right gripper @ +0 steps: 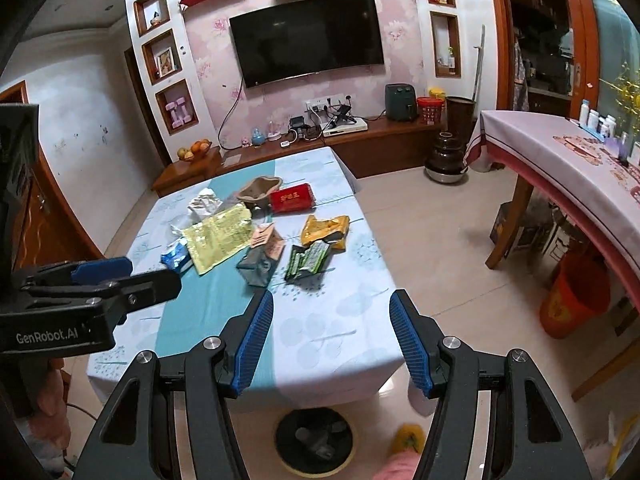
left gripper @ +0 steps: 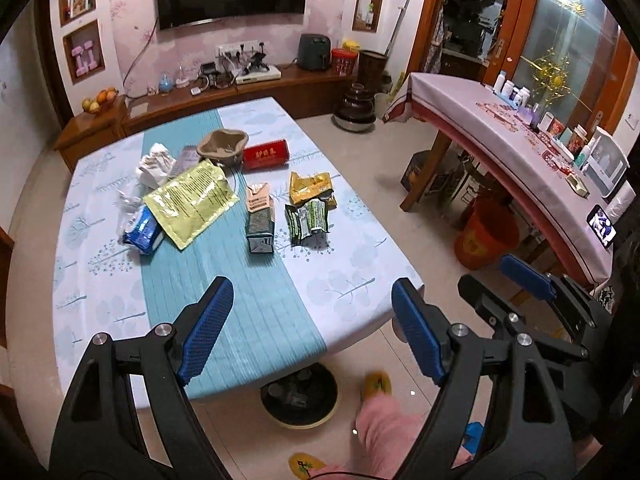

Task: Collect trash
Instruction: 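Raise both tools back toward the table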

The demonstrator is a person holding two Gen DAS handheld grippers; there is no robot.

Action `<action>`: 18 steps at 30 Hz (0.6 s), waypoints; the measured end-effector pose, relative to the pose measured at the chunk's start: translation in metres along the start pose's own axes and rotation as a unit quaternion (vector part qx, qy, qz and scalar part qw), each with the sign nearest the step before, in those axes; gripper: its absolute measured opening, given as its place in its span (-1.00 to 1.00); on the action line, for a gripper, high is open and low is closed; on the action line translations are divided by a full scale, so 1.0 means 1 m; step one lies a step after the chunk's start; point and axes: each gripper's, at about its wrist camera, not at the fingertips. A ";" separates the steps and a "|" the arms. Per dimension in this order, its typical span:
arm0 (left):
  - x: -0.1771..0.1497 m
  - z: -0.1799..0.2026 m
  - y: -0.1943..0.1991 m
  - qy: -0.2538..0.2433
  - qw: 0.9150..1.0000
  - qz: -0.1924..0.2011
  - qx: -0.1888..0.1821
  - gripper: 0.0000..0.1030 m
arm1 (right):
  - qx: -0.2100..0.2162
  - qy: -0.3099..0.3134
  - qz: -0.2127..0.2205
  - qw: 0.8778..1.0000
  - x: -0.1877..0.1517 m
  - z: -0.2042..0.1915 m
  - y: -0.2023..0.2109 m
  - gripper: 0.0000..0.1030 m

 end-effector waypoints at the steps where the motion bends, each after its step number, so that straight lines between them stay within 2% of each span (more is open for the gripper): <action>1: 0.004 0.000 -0.009 0.003 1.000 -0.006 -0.001 0.54 | 0.004 0.004 -0.004 1.000 0.008 0.007 -0.010 0.19; 9: 0.064 -0.006 -0.104 0.075 0.995 -0.067 -0.011 0.54 | 0.050 0.046 -0.066 0.996 0.093 0.071 -0.128 0.19; 14: 0.104 -0.002 -0.174 0.129 0.984 -0.121 -0.025 0.54 | 0.080 0.082 -0.112 0.987 0.136 0.100 -0.188 0.19; 18: 0.122 0.004 -0.228 0.165 0.973 -0.159 -0.018 0.54 | 0.100 0.112 -0.146 0.978 0.157 0.114 -0.231 0.19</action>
Point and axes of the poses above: each gripper's, at about its wrist camera, not at the fingertips, and y roughly against the way its jaws point, z to its right, x to its top, and after that the axes turned 14 degrees about -z, right-handed
